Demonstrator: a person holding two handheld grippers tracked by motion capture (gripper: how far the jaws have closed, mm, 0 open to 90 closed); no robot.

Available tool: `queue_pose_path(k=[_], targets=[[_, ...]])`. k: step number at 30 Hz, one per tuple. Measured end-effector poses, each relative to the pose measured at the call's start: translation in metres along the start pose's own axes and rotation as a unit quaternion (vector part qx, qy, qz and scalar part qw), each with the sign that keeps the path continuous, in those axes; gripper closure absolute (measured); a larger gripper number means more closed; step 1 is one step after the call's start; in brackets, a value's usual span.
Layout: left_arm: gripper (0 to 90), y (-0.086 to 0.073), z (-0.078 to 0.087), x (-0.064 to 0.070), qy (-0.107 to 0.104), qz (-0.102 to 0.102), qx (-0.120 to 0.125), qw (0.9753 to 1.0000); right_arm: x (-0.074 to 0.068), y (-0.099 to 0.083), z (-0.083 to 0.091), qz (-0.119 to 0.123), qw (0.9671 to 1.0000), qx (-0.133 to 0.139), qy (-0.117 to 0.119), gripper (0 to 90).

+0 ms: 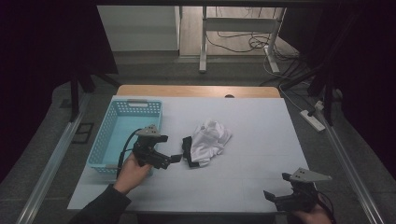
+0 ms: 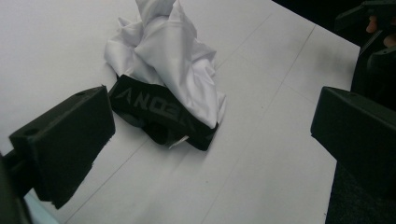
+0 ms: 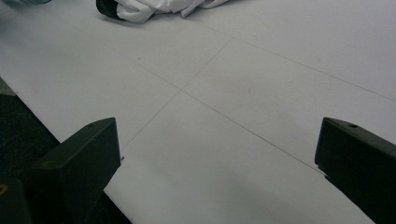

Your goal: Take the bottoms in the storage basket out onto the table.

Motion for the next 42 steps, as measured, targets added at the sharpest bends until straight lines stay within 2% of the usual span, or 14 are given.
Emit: queue_pose_path(k=[19,42], targets=[[0.0,-0.019,0.022,0.0,0.016,0.017,0.015,0.9996,0.0,0.0,0.0,-0.002,1.0,-0.001,-0.001,0.3],[0.0,-0.052,0.055,0.004,0.057,0.038,0.017,0.9975,0.0,0.0,0.0,-0.001,1.0,-0.002,-0.003,0.4]])
Point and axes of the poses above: each handheld gripper's, and its own axes: z roughly backward along the jaws, y roughly out of its top, x roughly to its right, the point moved 4 cm from there along -z, roughly forward along the jaws, and after that the axes turned 4 degrees about x, right-handed, at the moved point
